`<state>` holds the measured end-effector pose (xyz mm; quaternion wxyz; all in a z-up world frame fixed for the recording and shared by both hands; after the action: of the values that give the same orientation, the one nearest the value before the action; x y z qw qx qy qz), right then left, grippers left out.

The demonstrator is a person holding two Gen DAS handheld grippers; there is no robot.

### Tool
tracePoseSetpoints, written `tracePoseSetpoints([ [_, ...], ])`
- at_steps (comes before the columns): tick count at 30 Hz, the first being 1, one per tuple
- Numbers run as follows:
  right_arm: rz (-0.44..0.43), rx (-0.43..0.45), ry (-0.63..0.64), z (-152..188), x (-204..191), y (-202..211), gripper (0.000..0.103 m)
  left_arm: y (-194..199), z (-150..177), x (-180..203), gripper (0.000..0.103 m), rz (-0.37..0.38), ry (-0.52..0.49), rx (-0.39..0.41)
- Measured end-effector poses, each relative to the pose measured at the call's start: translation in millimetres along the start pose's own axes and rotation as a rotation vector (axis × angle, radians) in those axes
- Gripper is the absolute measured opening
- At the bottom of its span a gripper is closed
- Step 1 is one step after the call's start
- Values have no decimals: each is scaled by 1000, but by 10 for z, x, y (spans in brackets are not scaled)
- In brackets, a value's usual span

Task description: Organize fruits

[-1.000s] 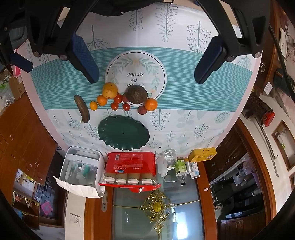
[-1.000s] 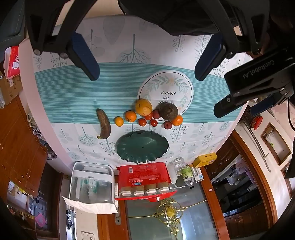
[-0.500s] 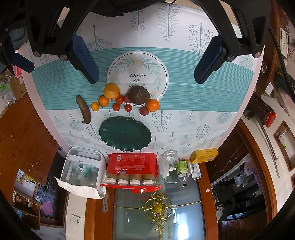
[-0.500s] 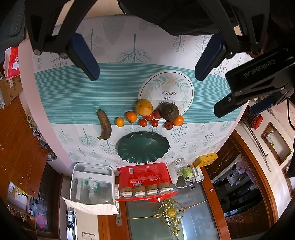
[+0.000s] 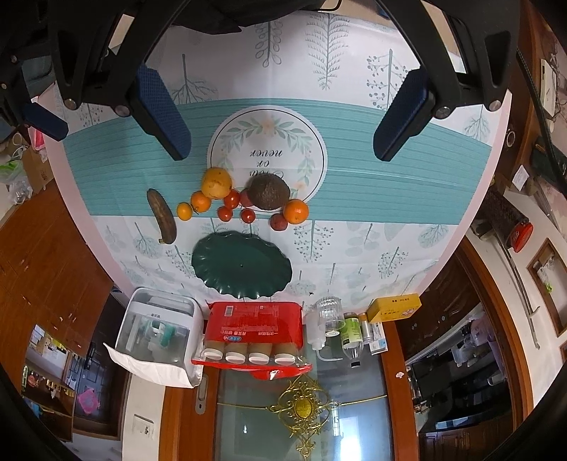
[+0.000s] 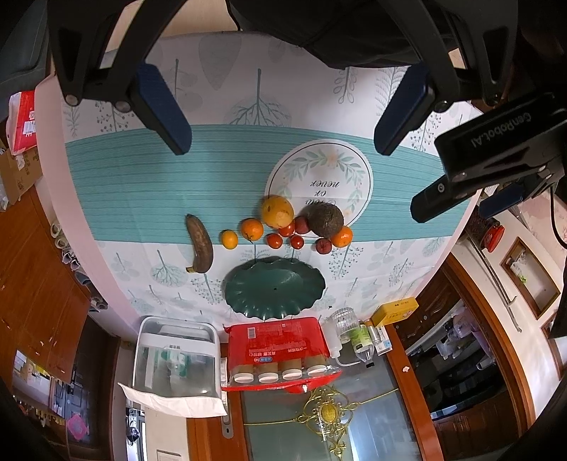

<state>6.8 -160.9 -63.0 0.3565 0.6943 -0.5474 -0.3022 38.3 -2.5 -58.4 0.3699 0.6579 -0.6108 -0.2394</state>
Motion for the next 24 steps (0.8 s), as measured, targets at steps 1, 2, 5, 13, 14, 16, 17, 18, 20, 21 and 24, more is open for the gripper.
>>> tracePoseSetpoints([
  [1, -2, -2, -2, 9, -3, -9, 103, 2, 8, -1, 102, -1, 0, -3],
  [2, -2, -5, -5, 21, -5, -18, 103, 4, 12, -5, 102, -2, 2, -6],
  [5, -6, -16, -12, 27, 16, -11, 103, -24, 26, -22, 102, -6, 7, -28],
  [13, -9, -42, -63, 68, 120, -54, 103, -90, 59, -92, 102, -37, 20, -66],
  [14, -9, -43, -68, 70, 135, -60, 103, -103, 68, -99, 102, -41, 20, -74],
  [16, -5, -48, -75, 59, 152, -71, 103, -125, 82, -108, 102, -47, 18, -84],
  [17, -4, -51, -77, 59, 154, -71, 103, -131, 82, -115, 102, -51, 16, -87],
  [18, -4, -53, -79, 51, 158, -75, 103, -138, 79, -127, 102, -59, 14, -90],
  [20, -3, -55, -80, 38, 158, -75, 103, -149, 65, -158, 102, -78, 8, -92],
  [21, -3, -53, -78, 37, 157, -79, 103, -154, 63, -181, 102, -83, 6, -94],
  [24, -2, -47, -79, 28, 169, -80, 103, -187, 46, -247, 102, -85, 10, -111],
])
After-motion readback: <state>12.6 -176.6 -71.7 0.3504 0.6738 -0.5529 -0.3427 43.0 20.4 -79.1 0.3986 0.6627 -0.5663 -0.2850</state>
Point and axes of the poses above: each gripper's, at about its wrist camera, not at the fingertips, and y roughly against the way its jaws point, x to its right, z to its underside, the point moved 7 cm from there along -y, roughly the way its jaws point, and after that the axes turned 12 degrees about y, right-handed, at the moved point
